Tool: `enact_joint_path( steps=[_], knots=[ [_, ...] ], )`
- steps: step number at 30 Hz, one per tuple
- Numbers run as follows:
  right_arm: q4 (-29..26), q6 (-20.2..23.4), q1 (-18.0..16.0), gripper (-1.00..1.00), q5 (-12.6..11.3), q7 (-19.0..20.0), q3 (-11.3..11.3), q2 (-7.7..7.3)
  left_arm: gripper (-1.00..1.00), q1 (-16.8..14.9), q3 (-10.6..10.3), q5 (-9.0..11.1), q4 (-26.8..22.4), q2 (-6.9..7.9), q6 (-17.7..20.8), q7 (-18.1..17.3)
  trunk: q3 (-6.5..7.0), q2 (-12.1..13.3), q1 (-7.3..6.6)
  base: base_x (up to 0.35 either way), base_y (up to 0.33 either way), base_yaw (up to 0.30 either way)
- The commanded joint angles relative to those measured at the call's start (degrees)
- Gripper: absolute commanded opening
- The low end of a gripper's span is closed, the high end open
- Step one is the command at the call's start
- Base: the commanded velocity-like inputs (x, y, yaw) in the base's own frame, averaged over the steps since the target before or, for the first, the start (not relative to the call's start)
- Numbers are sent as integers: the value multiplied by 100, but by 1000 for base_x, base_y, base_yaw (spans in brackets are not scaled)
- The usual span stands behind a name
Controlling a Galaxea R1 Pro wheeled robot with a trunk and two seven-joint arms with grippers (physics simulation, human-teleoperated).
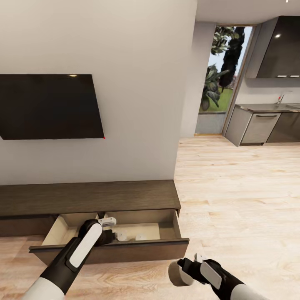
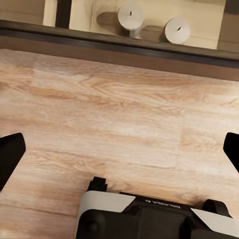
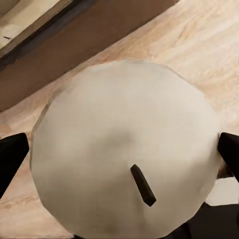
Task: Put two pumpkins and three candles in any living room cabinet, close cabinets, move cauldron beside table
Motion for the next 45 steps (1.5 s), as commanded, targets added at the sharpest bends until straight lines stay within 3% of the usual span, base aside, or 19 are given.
enact_joint_path(
  steps=[1,5,9,13,21,25,32,36,41,45],
  knots=[
    [-202,115,-3,-100,-9,-186,46,-11,100,-6,-14,62,-9,26,3,58,-13,-12,3,0,0,0],
    [-1317,751,-12,-100,10,-865,-15,-35,100,-6,-3,87,-13,89,3,51,-13,-12,3,0,0,0],
    [-1757,1155,-218,-100,-15,-1192,-39,-58,100,-5,3,97,-17,99,3,49,-13,-12,3,0,0,0],
    [-1825,1257,-440,-100,-30,-1364,-39,-57,100,-5,7,138,-18,97,4,49,-13,-12,3,0,0,0],
    [-1822,1288,-811,-100,7,-1650,-23,-17,100,2,-2,483,-342,109,210,60,-13,-12,3,0,0,0],
    [-1860,1271,-926,-100,27,-2144,-1,43,100,17,-3,535,-677,118,343,65,-13,-12,3,47,0,0],
    [-1877,1214,-970,-100,29,-2281,2,78,100,83,-6,564,-1425,122,388,79,-13,-12,3,171,0,0],
    [-1883,1193,-972,-100,30,-2280,3,80,100,136,16,570,-1561,126,393,83,-13,-12,3,50,0,0],
    [-1884,1169,-973,-100,30,-2280,9,86,100,158,153,631,-1619,281,399,82,-13,-12,3,141,0,0],
    [-1885,1072,-973,-100,30,-2280,16,88,100,161,179,901,-1637,380,399,84,-13,-12,3,87,0,0]
  ],
)
